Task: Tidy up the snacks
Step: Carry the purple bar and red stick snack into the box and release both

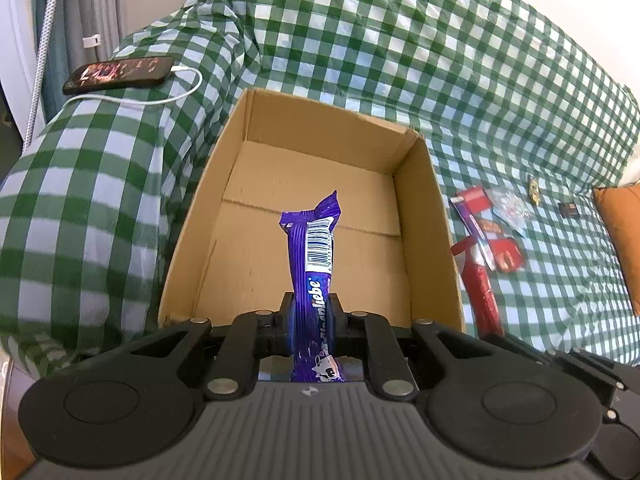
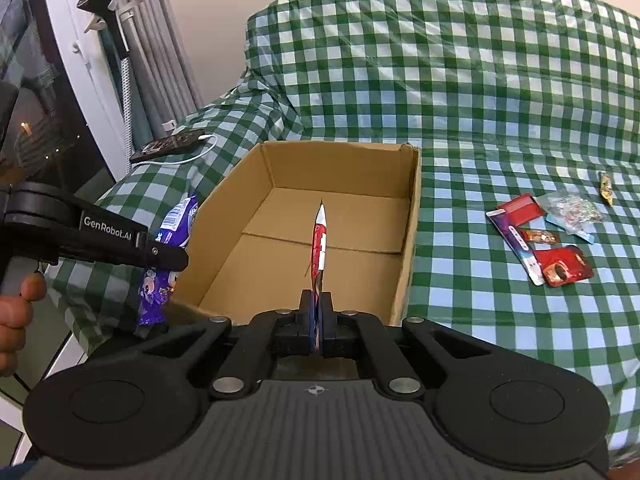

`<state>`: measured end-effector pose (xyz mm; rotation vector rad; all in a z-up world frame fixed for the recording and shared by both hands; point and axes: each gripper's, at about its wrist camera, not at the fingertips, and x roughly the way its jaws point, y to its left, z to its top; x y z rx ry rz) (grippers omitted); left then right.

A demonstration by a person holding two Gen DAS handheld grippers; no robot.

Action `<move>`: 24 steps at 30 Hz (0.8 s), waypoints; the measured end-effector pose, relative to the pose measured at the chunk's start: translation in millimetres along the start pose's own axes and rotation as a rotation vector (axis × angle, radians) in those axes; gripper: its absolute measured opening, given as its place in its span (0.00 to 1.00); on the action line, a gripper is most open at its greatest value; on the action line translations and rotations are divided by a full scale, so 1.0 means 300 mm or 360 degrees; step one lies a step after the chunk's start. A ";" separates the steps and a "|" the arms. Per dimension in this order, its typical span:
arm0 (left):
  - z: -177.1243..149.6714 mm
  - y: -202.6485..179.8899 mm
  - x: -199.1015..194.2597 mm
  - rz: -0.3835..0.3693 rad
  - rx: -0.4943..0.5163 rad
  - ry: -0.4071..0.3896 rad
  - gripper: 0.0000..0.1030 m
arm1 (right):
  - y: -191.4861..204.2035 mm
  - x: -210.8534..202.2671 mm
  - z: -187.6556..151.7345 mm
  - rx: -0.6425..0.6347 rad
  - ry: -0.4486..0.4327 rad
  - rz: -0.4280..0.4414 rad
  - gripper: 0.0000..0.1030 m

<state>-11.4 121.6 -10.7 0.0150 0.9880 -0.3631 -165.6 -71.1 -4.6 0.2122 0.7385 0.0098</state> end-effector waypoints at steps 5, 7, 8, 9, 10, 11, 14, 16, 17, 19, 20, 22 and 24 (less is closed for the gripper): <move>0.072 -0.018 0.078 0.0006 0.0003 0.0003 0.15 | -0.014 0.091 0.037 0.0019 0.0016 -0.0003 0.02; 0.097 -0.022 0.118 0.0016 0.0001 0.0014 0.15 | -0.020 0.129 0.049 0.0026 0.0028 -0.0008 0.02; 0.108 -0.024 0.139 0.0022 0.0002 0.0020 0.15 | -0.025 0.149 0.054 0.0028 0.0035 -0.0009 0.02; 0.119 -0.023 0.159 0.0028 0.0003 0.0027 0.15 | -0.030 0.169 0.060 0.0029 0.0041 -0.0012 0.02; 0.129 -0.021 0.182 0.0034 0.0005 0.0035 0.15 | -0.036 0.184 0.066 0.0030 0.0046 -0.0013 0.02; 0.136 -0.019 0.203 0.0041 0.0010 0.0043 0.15 | -0.042 0.203 0.072 0.0030 0.0052 -0.0013 0.02; 0.153 -0.008 0.259 0.0065 0.0019 0.0069 0.15 | -0.062 0.257 0.087 0.0033 0.0066 -0.0019 0.02; 0.166 -0.004 0.297 0.0077 0.0022 0.0089 0.15 | -0.073 0.288 0.094 0.0041 0.0075 -0.0023 0.02; 0.170 -0.003 0.315 0.0082 0.0026 0.0097 0.15 | -0.078 0.305 0.097 0.0047 0.0083 -0.0023 0.02; 0.180 -0.001 0.344 0.0092 0.0031 0.0111 0.15 | -0.084 0.335 0.101 0.0056 0.0102 -0.0020 0.02; 0.184 0.001 0.358 0.0097 0.0034 0.0117 0.15 | -0.081 0.347 0.101 0.0060 0.0111 -0.0017 0.02; 0.191 0.004 0.383 0.0108 0.0038 0.0126 0.15 | -0.075 0.368 0.101 0.0058 0.0124 -0.0014 0.02; 0.197 0.007 0.403 0.0116 0.0040 0.0133 0.15 | -0.071 0.385 0.100 0.0060 0.0139 -0.0013 0.02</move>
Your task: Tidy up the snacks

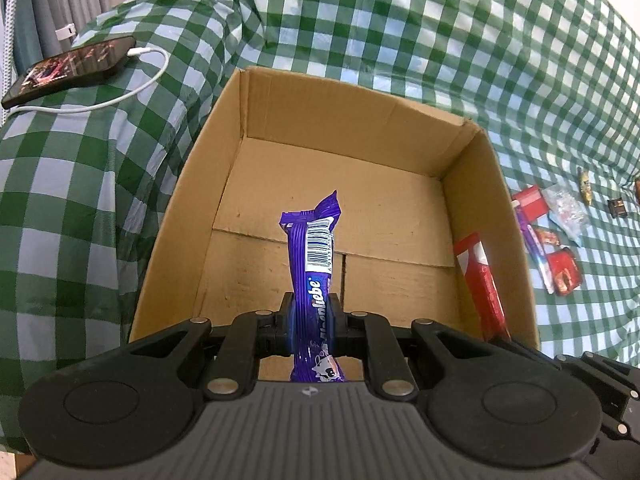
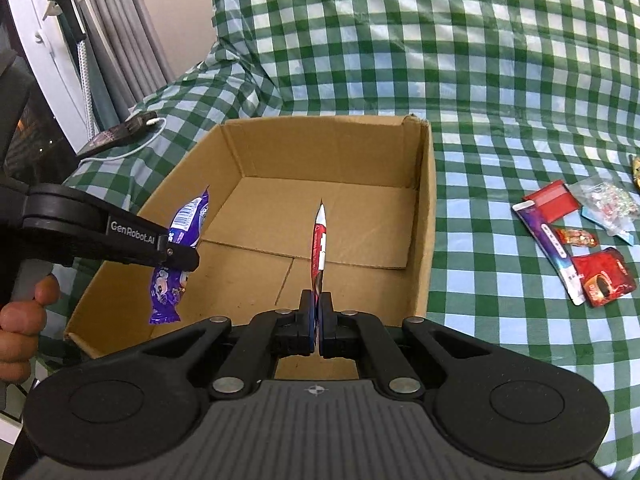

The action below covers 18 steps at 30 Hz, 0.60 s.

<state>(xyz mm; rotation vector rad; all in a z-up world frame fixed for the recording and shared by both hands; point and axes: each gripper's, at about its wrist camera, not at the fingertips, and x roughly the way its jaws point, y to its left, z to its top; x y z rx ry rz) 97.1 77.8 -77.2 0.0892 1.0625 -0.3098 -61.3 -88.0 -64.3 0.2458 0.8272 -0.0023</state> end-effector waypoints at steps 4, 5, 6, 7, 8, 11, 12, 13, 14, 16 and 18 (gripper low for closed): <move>0.009 0.001 0.034 0.0020 0.0008 0.0014 0.15 | 0.001 0.025 0.000 0.0006 0.0016 -0.0006 0.02; 0.011 0.002 0.042 0.0026 0.0012 0.0018 0.15 | 0.003 0.034 0.004 0.0011 0.0019 -0.0011 0.02; 0.010 0.001 0.046 0.0039 0.0012 0.0018 0.19 | -0.002 0.041 0.005 0.0014 0.0023 -0.0008 0.04; 0.012 0.002 0.051 0.0058 0.0015 0.0013 0.26 | -0.006 0.045 0.009 0.0019 0.0028 0.0004 0.05; 0.015 0.004 0.051 0.0075 0.0016 0.0012 0.54 | -0.010 0.048 0.013 0.0037 0.0028 0.0013 0.06; 0.013 0.018 0.013 0.0150 -0.0058 -0.0086 1.00 | -0.016 0.041 0.024 0.0081 0.0025 0.0003 0.58; 0.005 0.024 -0.007 0.0174 -0.0074 -0.0132 1.00 | -0.020 0.027 0.024 0.0086 -0.0008 -0.0010 0.71; -0.004 0.029 -0.022 0.0189 -0.0068 -0.0142 1.00 | -0.019 0.013 0.025 0.0073 -0.0033 -0.0015 0.71; -0.012 0.032 -0.030 0.0199 -0.0056 -0.0120 1.00 | -0.019 0.003 0.024 0.0053 -0.0038 -0.0014 0.72; -0.042 0.038 -0.049 0.0222 -0.0038 -0.0066 1.00 | -0.015 -0.022 0.022 0.0036 -0.0039 -0.0024 0.76; -0.083 0.040 -0.084 0.0237 -0.0040 -0.0060 1.00 | -0.009 -0.052 0.015 0.0046 -0.0039 -0.0018 0.78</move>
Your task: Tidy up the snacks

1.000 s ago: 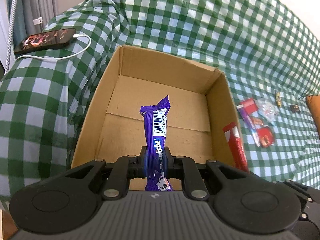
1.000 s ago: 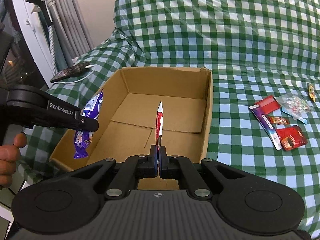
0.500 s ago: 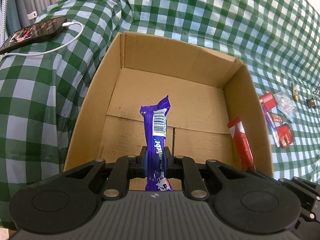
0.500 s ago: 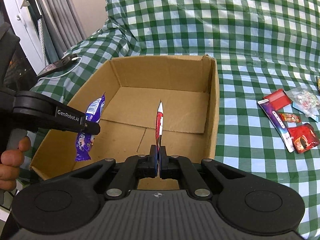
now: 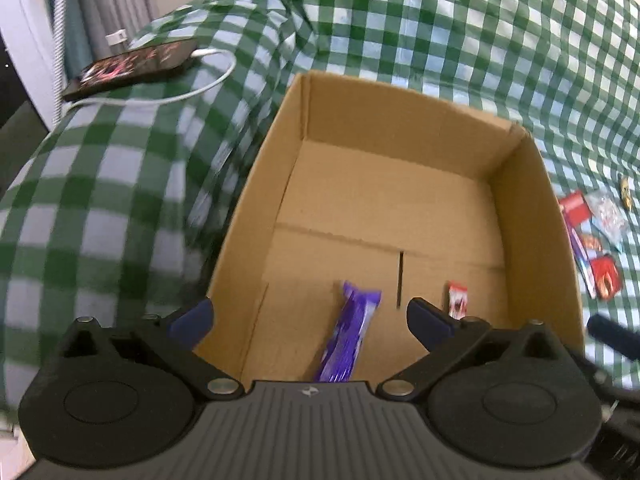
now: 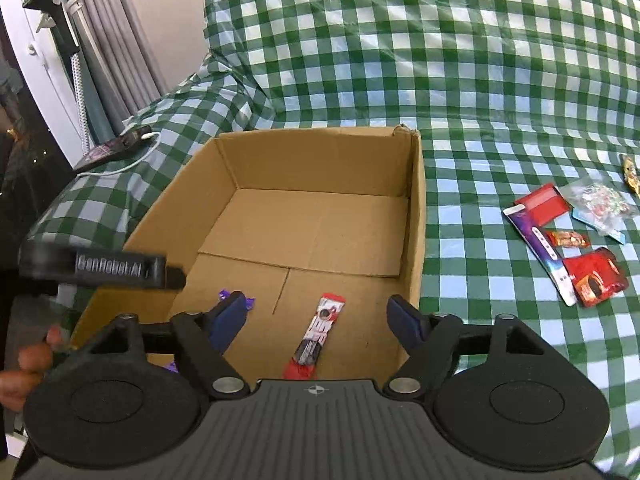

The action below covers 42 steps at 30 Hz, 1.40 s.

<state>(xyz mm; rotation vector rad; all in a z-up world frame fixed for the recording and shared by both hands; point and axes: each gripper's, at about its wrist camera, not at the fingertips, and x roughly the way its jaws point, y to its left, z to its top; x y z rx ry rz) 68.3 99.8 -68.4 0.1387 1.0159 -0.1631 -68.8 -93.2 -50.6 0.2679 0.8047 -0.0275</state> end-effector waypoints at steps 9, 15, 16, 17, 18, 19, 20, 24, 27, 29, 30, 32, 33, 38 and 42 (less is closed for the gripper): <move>-0.198 0.016 -0.222 0.0047 0.0020 -0.0028 1.00 | 0.080 -0.201 -0.108 -0.0030 0.0039 0.0002 0.86; -0.305 0.013 -0.338 0.0060 0.0059 -0.0086 1.00 | 0.124 -0.365 -0.189 -0.0166 -0.0112 -0.0120 0.93; -0.317 0.013 -0.358 0.0060 0.0065 -0.0103 1.00 | 0.121 -0.385 -0.198 -0.0170 -0.0127 -0.0122 0.93; -0.328 0.012 -0.376 0.0060 0.0071 -0.0120 1.00 | 0.120 -0.405 -0.205 -0.0171 -0.0143 -0.0124 0.93; -0.340 0.004 -0.391 0.0061 0.0078 -0.0134 1.00 | 0.121 -0.425 -0.212 -0.0171 -0.0161 -0.0127 0.93; -0.351 0.002 -0.405 0.0060 0.0085 -0.0147 1.00 | 0.128 -0.438 -0.215 -0.0168 -0.0175 -0.0130 0.93; -0.361 -0.002 -0.419 0.0059 0.0093 -0.0159 1.00 | 0.132 -0.451 -0.218 -0.0163 -0.0187 -0.0133 0.93; -0.392 -0.016 -0.464 0.0051 0.0123 -0.0191 1.00 | 0.156 -0.505 -0.242 -0.0155 -0.0240 -0.0139 0.95; -0.416 -0.024 -0.493 0.0046 0.0131 -0.0205 1.00 | 0.171 -0.535 -0.257 -0.0154 -0.0273 -0.0140 0.96; -0.430 -0.026 -0.510 0.0041 0.0134 -0.0213 1.00 | 0.176 -0.554 -0.266 -0.0151 -0.0291 -0.0143 0.96; -0.434 -0.025 -0.517 0.0038 0.0136 -0.0218 1.00 | 0.177 -0.562 -0.270 -0.0150 -0.0299 -0.0144 0.96; -0.443 -0.028 -0.530 0.0036 0.0139 -0.0229 1.00 | 0.180 -0.574 -0.277 -0.0149 -0.0311 -0.0144 0.97; -0.447 -0.027 -0.536 0.0036 0.0139 -0.0234 1.00 | 0.181 -0.580 -0.279 -0.0152 -0.0316 -0.0142 0.97; -0.462 -0.027 -0.566 0.0035 0.0141 -0.0264 1.00 | 0.194 -0.600 -0.285 -0.0175 -0.0337 -0.0138 0.98; -0.464 -0.026 -0.575 0.0033 0.0143 -0.0275 1.00 | 0.208 -0.611 -0.287 -0.0196 -0.0353 -0.0131 0.98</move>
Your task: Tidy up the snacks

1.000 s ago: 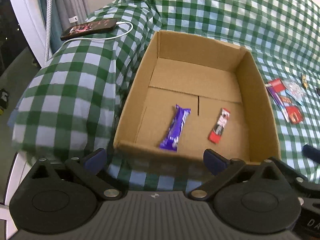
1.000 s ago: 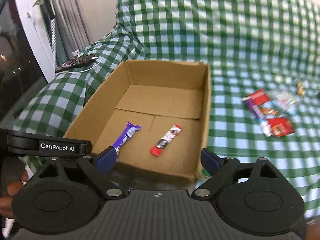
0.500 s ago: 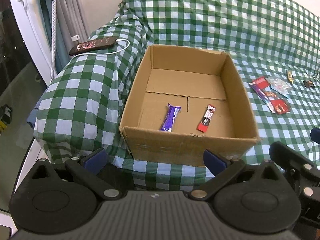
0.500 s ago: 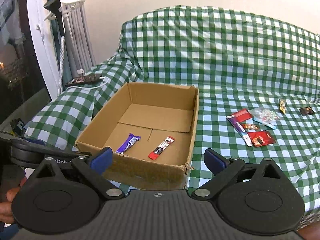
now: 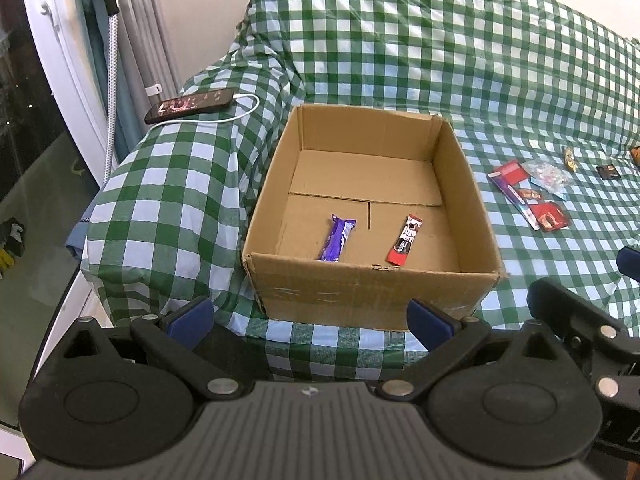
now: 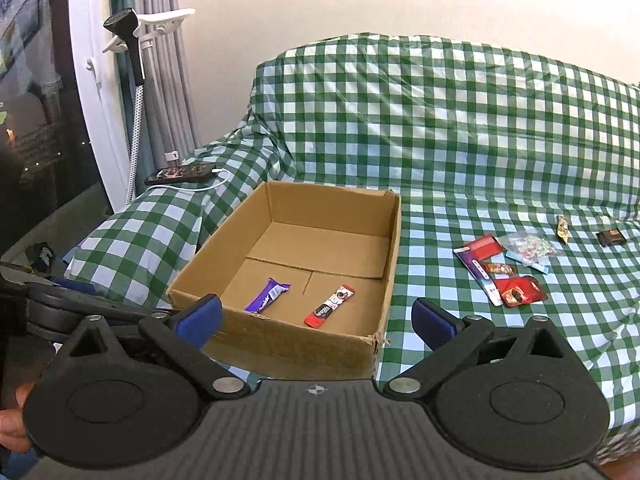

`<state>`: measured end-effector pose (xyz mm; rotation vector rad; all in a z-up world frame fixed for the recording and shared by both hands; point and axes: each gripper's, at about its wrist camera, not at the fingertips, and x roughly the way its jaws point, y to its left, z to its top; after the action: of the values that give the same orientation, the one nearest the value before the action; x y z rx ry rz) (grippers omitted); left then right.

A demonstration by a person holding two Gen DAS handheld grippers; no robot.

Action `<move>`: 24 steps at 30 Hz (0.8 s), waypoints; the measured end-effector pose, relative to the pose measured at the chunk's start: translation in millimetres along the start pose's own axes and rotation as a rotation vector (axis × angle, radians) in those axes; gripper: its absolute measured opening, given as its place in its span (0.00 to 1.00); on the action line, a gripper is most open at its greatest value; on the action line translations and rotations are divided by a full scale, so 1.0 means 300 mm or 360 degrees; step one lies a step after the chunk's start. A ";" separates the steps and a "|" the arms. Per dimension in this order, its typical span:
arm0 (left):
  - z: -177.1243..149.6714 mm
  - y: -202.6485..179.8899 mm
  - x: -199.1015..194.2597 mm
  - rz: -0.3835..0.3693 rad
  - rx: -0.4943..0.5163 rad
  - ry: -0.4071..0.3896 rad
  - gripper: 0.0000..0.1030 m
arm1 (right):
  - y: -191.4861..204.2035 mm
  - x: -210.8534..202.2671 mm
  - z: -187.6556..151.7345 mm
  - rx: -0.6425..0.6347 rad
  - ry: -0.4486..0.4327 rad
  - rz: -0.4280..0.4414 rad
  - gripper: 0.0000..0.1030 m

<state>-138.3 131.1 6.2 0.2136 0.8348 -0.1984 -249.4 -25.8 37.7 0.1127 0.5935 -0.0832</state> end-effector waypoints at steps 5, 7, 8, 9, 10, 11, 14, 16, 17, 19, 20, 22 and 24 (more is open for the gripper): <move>-0.003 -0.002 -0.004 -0.0007 0.0002 0.0004 1.00 | 0.004 -0.006 0.001 -0.0003 -0.0003 0.0000 1.00; -0.003 -0.005 -0.007 -0.0010 0.0007 0.0003 1.00 | 0.005 -0.009 0.001 -0.0007 0.0000 0.0001 1.00; -0.003 -0.005 -0.007 -0.0013 0.0009 0.0001 1.00 | 0.005 -0.008 0.001 -0.0008 0.0005 0.0001 1.00; -0.004 -0.004 -0.008 -0.0014 0.0011 0.0000 1.00 | 0.006 -0.007 0.001 -0.0009 0.0010 0.0004 1.00; -0.004 -0.004 -0.008 -0.0011 0.0011 0.0000 1.00 | 0.006 -0.005 0.001 -0.0009 0.0017 0.0007 1.00; -0.003 -0.002 -0.007 -0.0011 0.0010 0.0000 1.00 | 0.006 -0.004 0.000 -0.0007 0.0022 0.0009 1.00; -0.003 0.001 -0.004 -0.0011 0.0006 0.0002 1.00 | 0.010 -0.001 0.001 -0.0009 0.0031 0.0011 1.00; -0.003 0.002 -0.002 -0.0010 0.0007 0.0005 1.00 | 0.011 0.000 0.001 -0.0010 0.0034 0.0012 1.00; -0.003 0.002 -0.001 -0.0009 0.0007 0.0007 1.00 | 0.011 0.001 0.002 -0.0009 0.0036 0.0012 1.00; -0.002 0.001 0.001 -0.0010 0.0009 0.0010 1.00 | 0.010 0.003 0.002 -0.0008 0.0040 0.0013 1.00; -0.002 0.001 0.002 -0.0009 0.0010 0.0012 1.00 | 0.010 0.004 0.001 -0.0007 0.0042 0.0012 1.00; -0.001 0.000 0.005 -0.0010 0.0013 0.0015 1.00 | 0.008 0.007 0.001 -0.0003 0.0047 0.0013 1.00; -0.001 -0.003 0.009 -0.0009 0.0017 0.0021 1.00 | 0.007 0.011 0.001 0.0000 0.0052 0.0013 1.00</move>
<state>-136.9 130.1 3.8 0.2227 0.8479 -0.2071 -246.3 -23.9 36.1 0.1168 0.6256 -0.0733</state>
